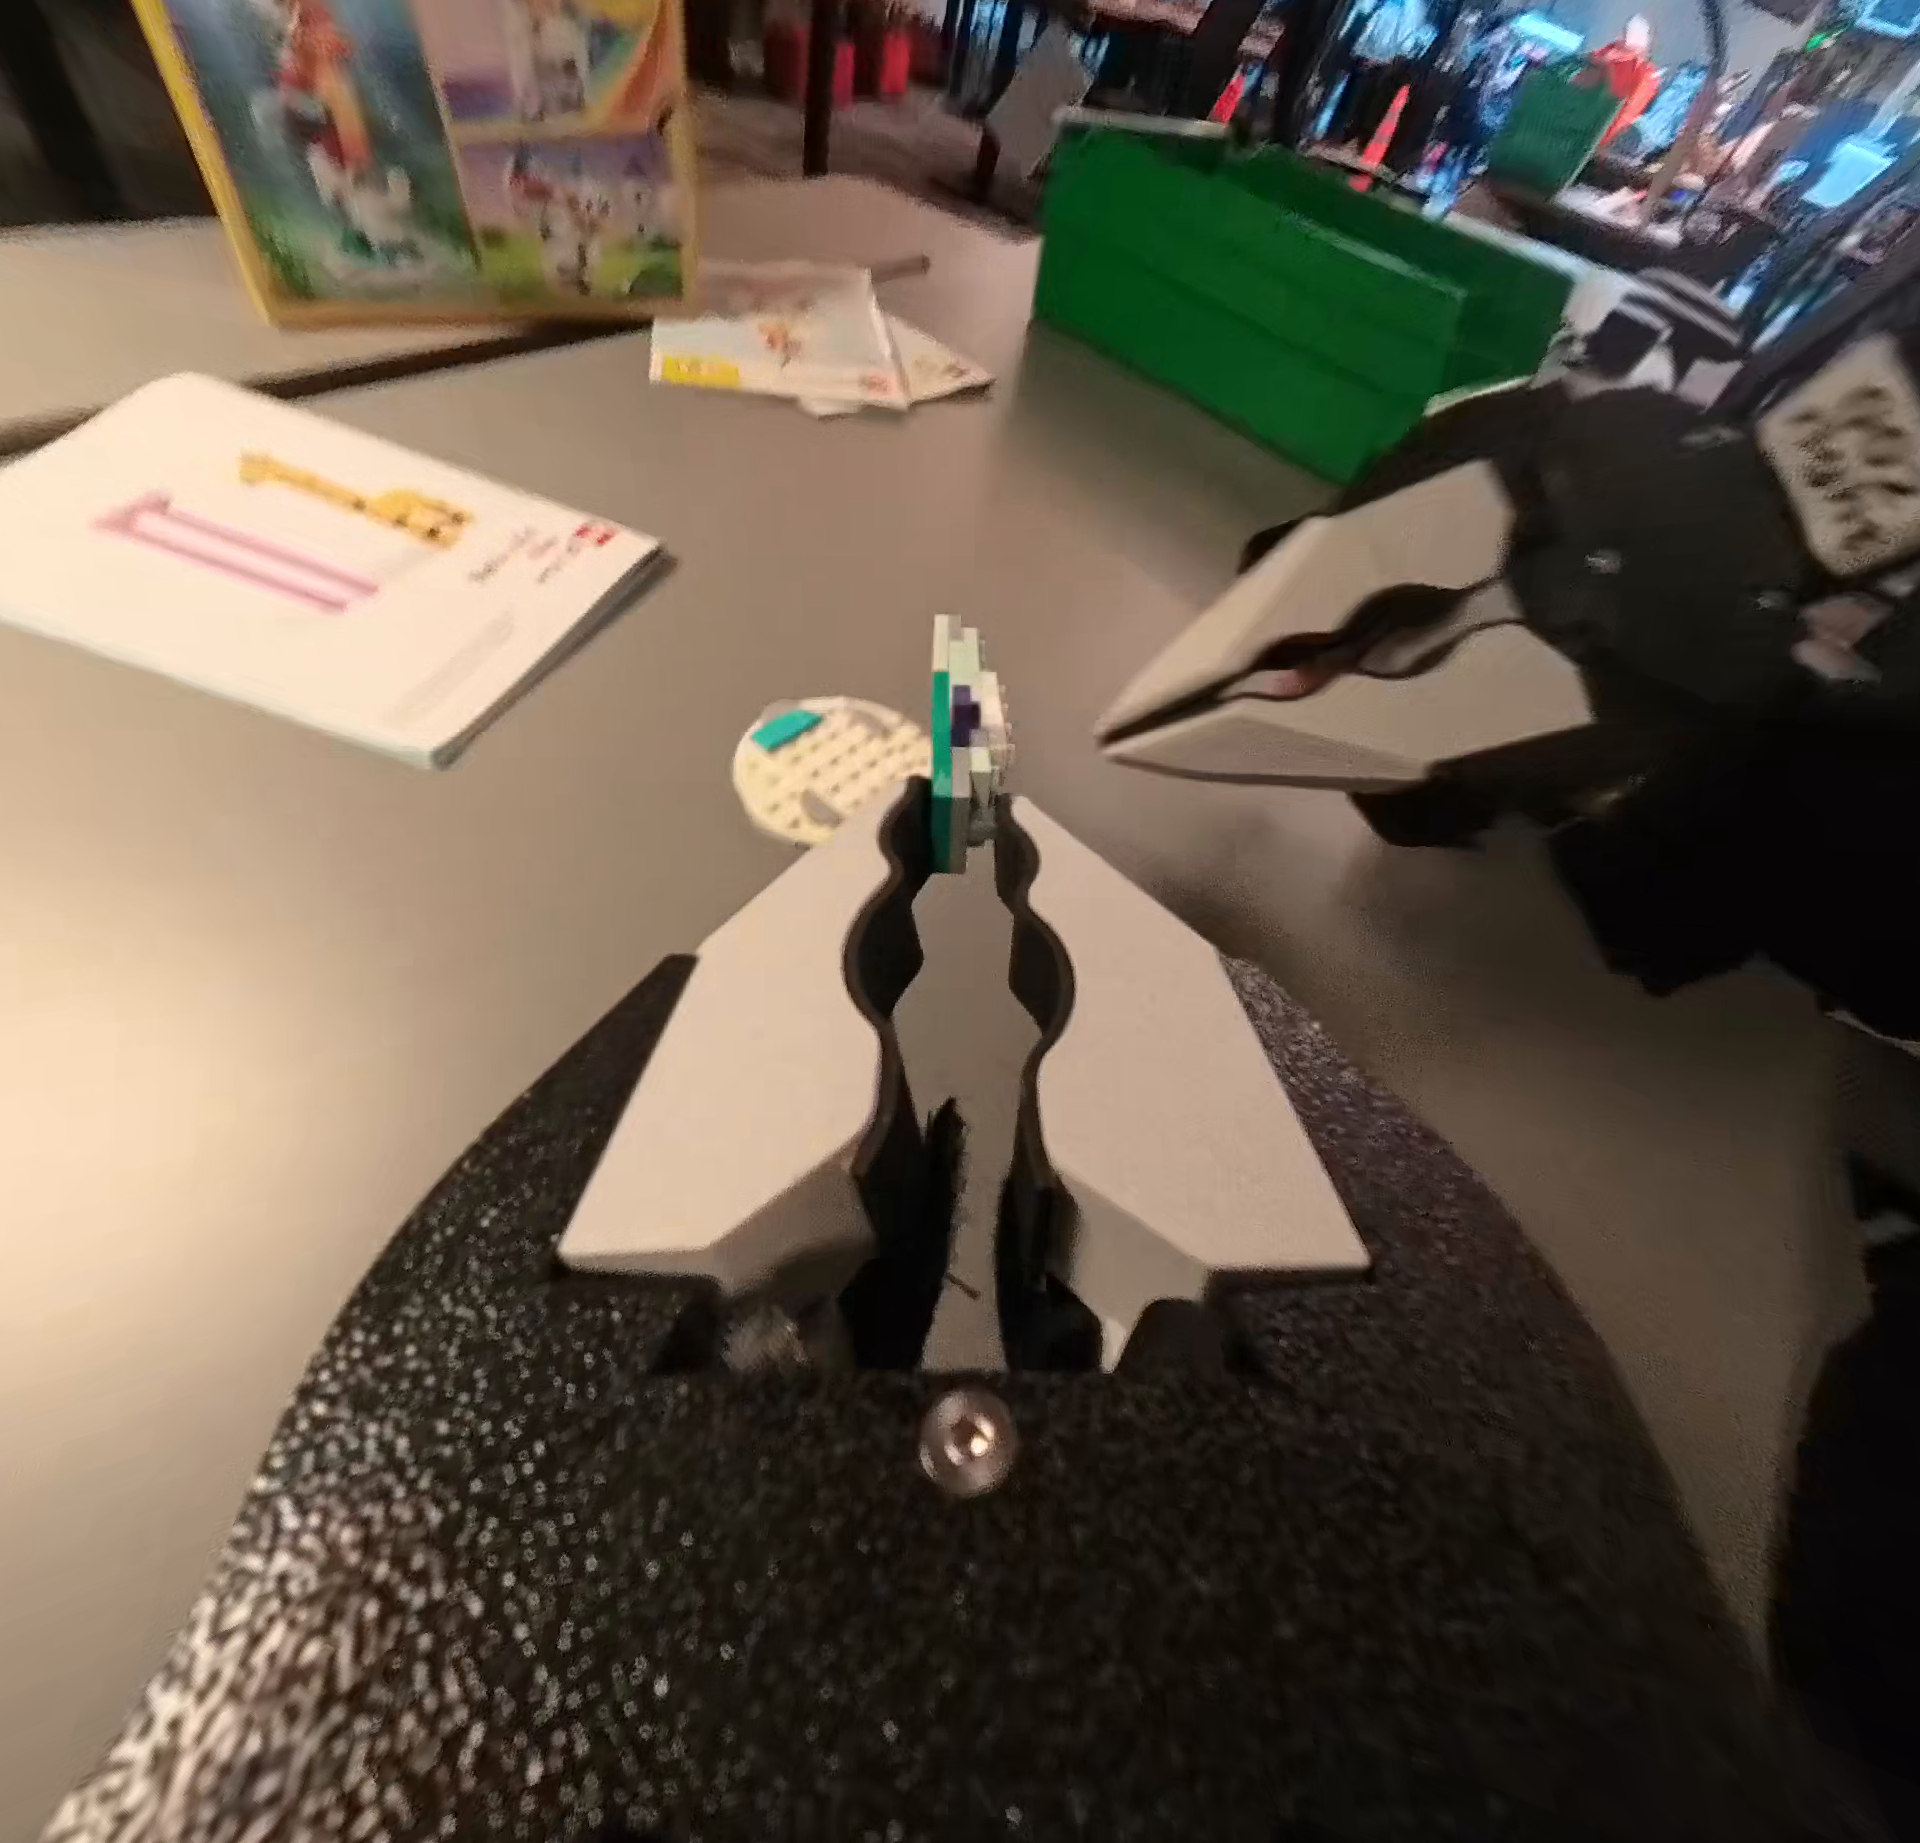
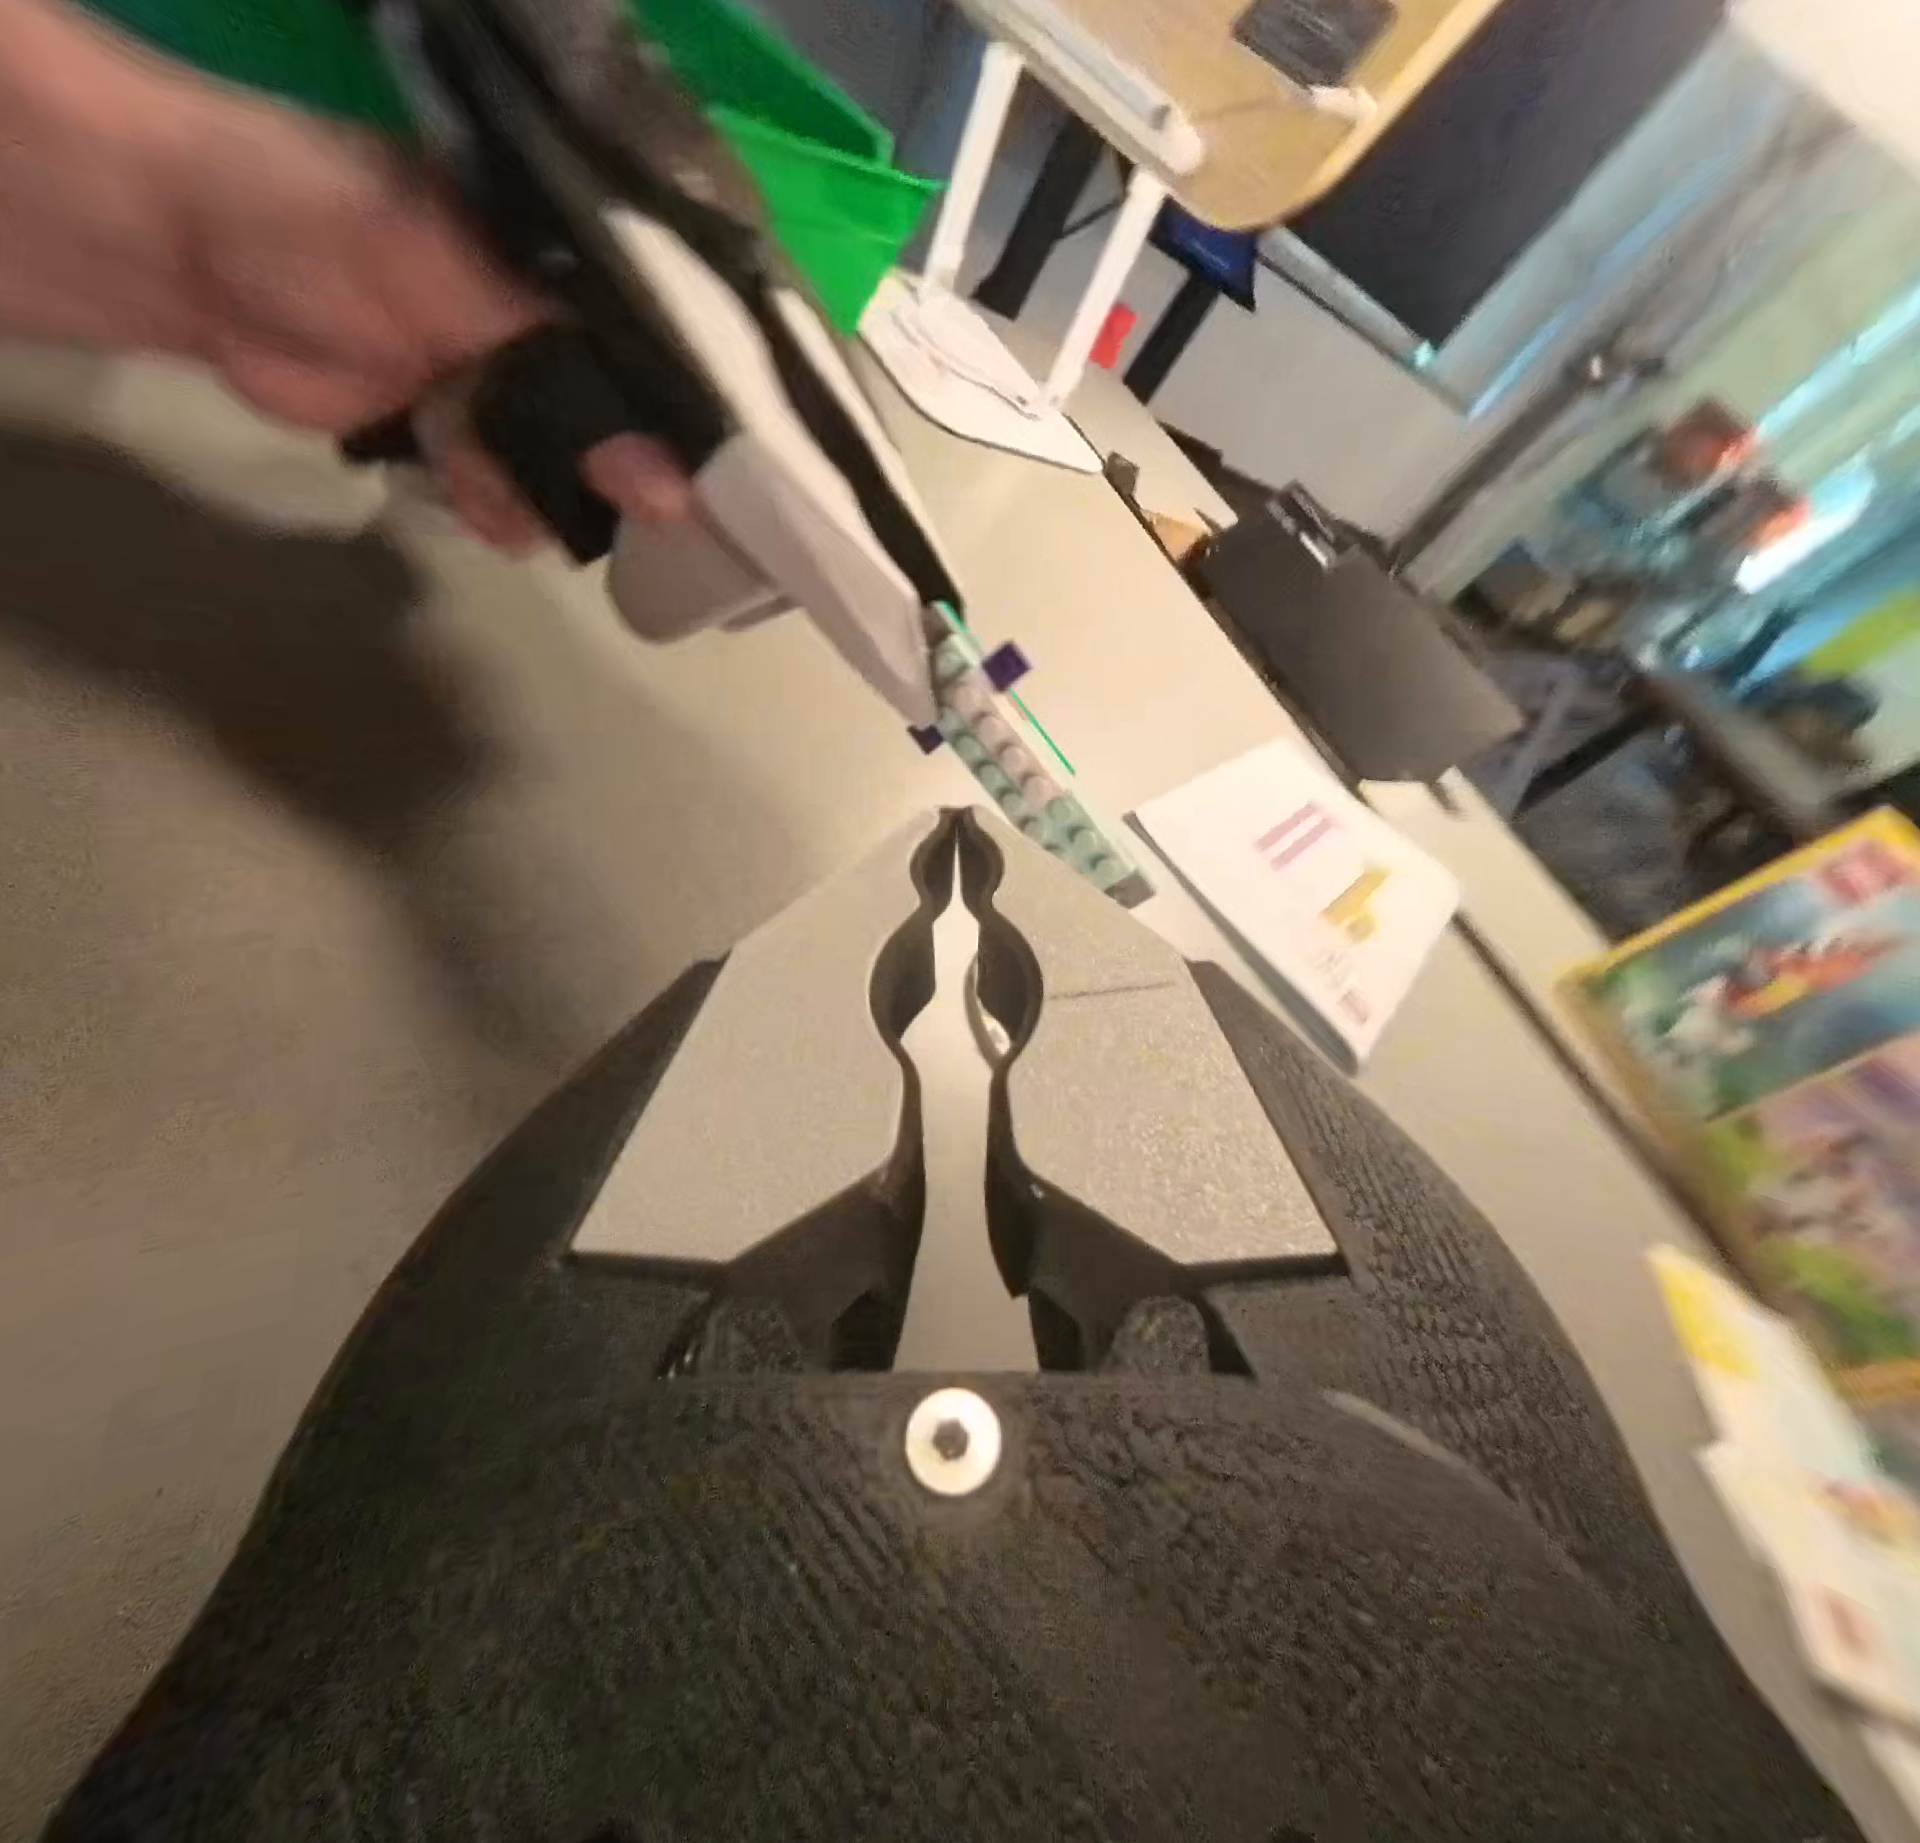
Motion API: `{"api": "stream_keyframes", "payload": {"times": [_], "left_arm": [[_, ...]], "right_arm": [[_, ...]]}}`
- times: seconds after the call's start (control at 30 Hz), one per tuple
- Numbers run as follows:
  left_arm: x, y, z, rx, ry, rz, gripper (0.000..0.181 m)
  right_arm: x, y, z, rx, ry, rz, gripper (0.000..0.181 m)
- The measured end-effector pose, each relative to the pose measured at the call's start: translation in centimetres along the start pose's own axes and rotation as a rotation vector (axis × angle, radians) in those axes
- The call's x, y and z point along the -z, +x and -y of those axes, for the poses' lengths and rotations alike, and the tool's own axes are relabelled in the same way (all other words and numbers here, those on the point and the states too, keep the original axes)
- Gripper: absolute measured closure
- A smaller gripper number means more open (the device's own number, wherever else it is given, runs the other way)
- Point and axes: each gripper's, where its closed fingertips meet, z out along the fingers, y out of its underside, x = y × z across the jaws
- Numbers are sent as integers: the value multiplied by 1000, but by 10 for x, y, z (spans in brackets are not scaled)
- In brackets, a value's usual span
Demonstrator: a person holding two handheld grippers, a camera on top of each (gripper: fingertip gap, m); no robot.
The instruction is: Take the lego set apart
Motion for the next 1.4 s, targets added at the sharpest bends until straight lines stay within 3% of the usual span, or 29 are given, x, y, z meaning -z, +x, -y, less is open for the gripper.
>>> {"api": "stream_keyframes", "payload": {"times": [0.03, 0.13, 0.23, 0.33, 0.47, 0.63, 0.73, 0.83, 1.0, 1.13, 1.23, 1.33, 1.4], "left_arm": [[-1, 4, 4, -27, 26, 6, 171], [0, 8, 18, -126, 112, 62, 171], [1, 9, 22, -238, 130, 119, 171], [4, 15, 28, -292, 178, 112, 172], [10, 21, 34, -220, 235, -4, 172], [22, 32, 42, -184, 304, -166, 172], [24, 39, 42, -288, 323, -178, 172], [24, 45, 42, -456, 347, -123, 172], [16, 47, 39, -728, 346, 55, 171], [10, 54, 36, -769, 353, 73, 171], [4, 54, 25, -722, 283, 4, 169], [9, 63, 17, -538, 234, -173, 135], [12, 64, 20, -404, 226, -253, 129]], "right_arm": [[-1, 6, 0, -103, 2, -9, 177], [-7, 13, -2, -399, 0, 18, 157], [-10, 12, 1, -558, 20, 47, 150], [-10, 14, 7, -667, 64, 66, 145], [-1, 28, 3, -671, 121, 64, 134], [27, 32, 18, -776, 301, 297, 140], [33, 32, 21, -961, 343, 450, 143], [31, 21, 26, -1125, 325, 597, 139], [26, 14, 42, -1249, 394, 650, 152], [24, 16, 47, -1239, 428, 607, 164], [25, 14, 40, -1105, 371, 569, 165], [30, 9, 29, -833, 282, 503, 166], [32, -1, 25, -633, 230, 478, 165]]}}
